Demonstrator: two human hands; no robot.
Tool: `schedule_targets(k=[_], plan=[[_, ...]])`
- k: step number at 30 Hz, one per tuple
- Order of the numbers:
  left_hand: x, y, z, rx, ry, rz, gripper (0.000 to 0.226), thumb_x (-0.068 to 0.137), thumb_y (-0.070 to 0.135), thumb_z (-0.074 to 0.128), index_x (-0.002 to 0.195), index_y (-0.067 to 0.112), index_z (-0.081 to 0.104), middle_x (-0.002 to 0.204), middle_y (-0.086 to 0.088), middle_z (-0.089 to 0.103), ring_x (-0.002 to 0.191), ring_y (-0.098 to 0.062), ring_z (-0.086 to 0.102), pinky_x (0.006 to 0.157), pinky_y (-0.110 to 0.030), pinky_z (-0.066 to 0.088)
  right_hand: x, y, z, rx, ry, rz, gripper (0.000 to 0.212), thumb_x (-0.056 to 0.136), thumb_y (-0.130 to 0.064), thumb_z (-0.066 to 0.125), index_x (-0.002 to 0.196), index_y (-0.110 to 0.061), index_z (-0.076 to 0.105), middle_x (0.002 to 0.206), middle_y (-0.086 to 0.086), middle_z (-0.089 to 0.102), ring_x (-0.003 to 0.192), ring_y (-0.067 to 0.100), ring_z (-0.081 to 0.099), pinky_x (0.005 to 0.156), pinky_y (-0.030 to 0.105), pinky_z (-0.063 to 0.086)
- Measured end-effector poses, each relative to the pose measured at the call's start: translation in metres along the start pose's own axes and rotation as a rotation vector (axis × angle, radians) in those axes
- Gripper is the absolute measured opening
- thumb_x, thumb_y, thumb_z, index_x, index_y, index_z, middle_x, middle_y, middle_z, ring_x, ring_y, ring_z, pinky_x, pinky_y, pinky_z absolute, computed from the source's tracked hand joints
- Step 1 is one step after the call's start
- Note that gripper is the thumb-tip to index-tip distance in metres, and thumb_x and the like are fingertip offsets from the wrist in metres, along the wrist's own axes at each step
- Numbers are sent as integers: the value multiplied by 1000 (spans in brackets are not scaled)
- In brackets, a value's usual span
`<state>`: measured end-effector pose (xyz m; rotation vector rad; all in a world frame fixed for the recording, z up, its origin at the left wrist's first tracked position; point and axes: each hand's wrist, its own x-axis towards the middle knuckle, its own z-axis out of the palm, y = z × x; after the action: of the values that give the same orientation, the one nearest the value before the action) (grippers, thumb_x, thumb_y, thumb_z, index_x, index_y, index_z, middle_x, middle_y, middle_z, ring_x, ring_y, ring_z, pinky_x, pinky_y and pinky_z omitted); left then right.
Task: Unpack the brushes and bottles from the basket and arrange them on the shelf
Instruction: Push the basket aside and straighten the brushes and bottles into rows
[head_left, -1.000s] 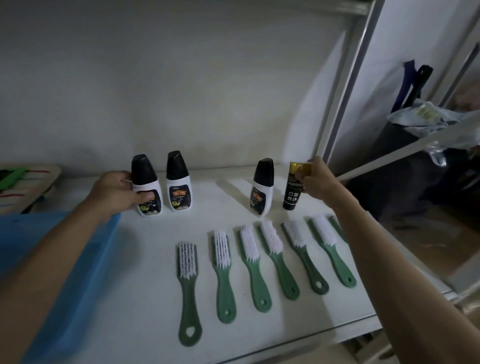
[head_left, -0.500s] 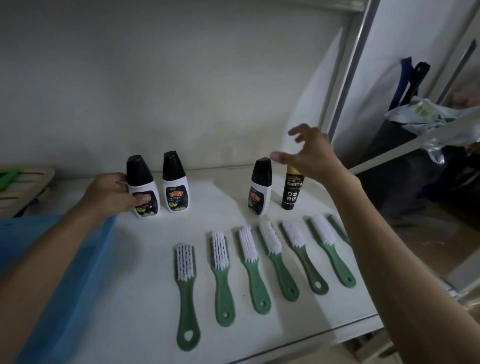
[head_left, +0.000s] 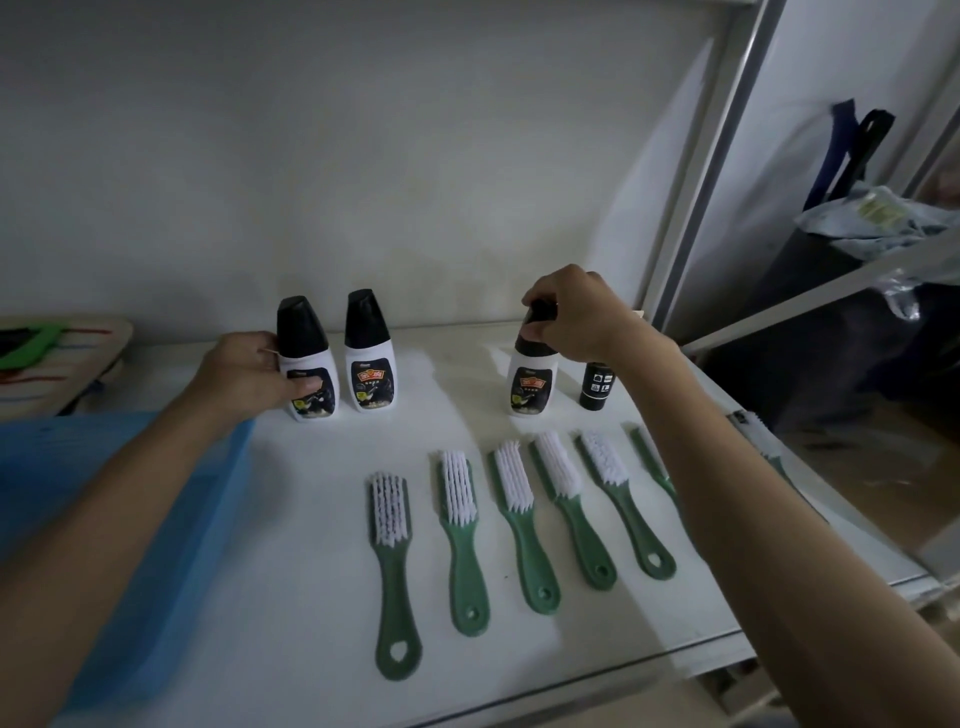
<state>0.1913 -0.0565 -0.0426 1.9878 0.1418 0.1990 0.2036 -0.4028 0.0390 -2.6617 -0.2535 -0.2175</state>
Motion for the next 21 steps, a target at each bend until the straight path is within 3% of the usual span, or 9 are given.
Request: schedule_targets(k=[6,11,14,16,18,21], plan=[[2,-2,0,12,5,-17,34,64,-5,85,90,10,68,99,-19,72,89,-24,66,95,-51,50,2,0,4,-17,-4,18,43,82,-19,64,125,-19,60,125,12,58,112,29,57,95,38,49],[2,-1,2,37,21,-14,37,65,-4,85,96,4,69,97,-18,73,87,-22,66,93,-46,52,4,-3,4,-38,-38,5,40,86,-14,57,126,-18,59,129,10,56,116,26,55,87,30,43],[3,-1,3,51,27,-21,31,65,-3,85,87,12,68,89,-11,73,84,-20,66,93,-44,52,3,-7,1,-61,-89,20,43,87,-15,55,130,-21,55,133,8,52,117,26,54,85,29,41],[3,-1,3,32,22,-23,33,64,-3,85,81,19,67,92,-12,73,87,-22,67,95,-46,52,1,-18,0,-136,-108,17,54,84,-25,61,137,-24,47,137,7,48,125,28,48,93,35,40],[3,-2,2,21,18,-23,34,65,-4,85,82,20,68,97,-15,73,91,-24,68,96,-49,50,-1,-39,7,-249,-7,-41,68,83,-35,65,144,-20,39,141,10,44,132,32,39,105,41,30],[-2,0,1,-4,10,-4,33,66,-8,83,93,5,70,102,-20,71,90,-24,65,97,-49,49,-3,-78,43,-43,83,-126,63,87,-29,62,143,-11,40,139,14,49,129,32,43,106,37,34]])
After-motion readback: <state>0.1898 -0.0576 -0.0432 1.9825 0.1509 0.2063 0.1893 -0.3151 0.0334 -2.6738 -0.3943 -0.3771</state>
